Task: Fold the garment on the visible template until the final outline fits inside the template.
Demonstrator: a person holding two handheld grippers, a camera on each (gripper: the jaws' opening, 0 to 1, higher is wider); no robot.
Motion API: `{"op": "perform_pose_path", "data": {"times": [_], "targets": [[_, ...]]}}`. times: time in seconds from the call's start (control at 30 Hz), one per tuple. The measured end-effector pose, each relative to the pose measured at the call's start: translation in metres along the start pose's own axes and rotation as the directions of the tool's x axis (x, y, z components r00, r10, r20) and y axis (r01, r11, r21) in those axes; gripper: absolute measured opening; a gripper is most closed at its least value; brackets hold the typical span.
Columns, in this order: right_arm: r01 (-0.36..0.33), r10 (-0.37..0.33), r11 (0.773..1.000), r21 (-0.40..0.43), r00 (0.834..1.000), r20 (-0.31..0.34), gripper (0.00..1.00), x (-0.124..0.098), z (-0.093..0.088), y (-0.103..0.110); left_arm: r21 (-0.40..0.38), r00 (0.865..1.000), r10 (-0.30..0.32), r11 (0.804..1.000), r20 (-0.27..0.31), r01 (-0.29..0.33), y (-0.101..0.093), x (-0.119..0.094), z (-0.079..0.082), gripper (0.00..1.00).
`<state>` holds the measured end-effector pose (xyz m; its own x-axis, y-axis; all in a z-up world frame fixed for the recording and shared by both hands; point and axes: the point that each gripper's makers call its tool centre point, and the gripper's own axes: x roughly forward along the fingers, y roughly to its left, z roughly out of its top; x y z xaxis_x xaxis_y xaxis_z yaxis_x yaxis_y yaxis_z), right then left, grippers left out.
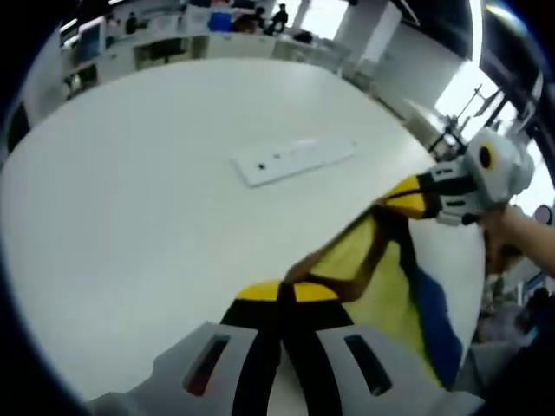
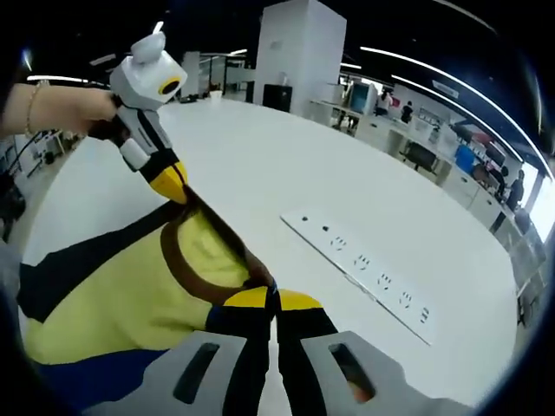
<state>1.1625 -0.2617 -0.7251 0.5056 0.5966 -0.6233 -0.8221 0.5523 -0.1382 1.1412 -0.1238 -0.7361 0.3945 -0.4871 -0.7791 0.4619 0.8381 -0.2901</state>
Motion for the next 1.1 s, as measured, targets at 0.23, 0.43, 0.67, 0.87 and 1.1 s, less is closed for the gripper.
{"op": "perform_pose_path", "data": {"times": [0.23,0.43,0.67,0.87,1.1], "targets": [[-0.01,0.01,1.0,0.014,1.0,-0.014,0.02,0.014,-0.009,-0.005,0.009,0.999,0.005,1.0,-0.044,-0.005,0.011,0.016,-0.002,0.0],[-0.017,0.018,1.0,0.025,1.0,-0.017,0.02,0.023,-0.014,-0.008,0.015,0.998,0.009,1.0,-0.067,-0.008,0.016,0.027,-0.006,0.0],[-0.02,0.021,0.999,0.029,1.0,-0.02,0.02,0.029,-0.021,-0.012,0.022,0.997,0.002,1.0,-0.079,0.0,0.018,0.034,-0.007,0.0],[-0.019,0.019,1.0,0.024,1.0,-0.024,0.02,0.032,-0.024,-0.012,0.058,0.996,-0.007,0.998,-0.09,0.012,0.017,0.037,-0.007,0.0],[-0.021,0.021,1.0,0.019,0.999,-0.031,0.02,0.035,-0.027,-0.011,0.06,0.995,-0.013,0.998,-0.096,0.018,0.018,0.04,-0.007,0.0]]}}
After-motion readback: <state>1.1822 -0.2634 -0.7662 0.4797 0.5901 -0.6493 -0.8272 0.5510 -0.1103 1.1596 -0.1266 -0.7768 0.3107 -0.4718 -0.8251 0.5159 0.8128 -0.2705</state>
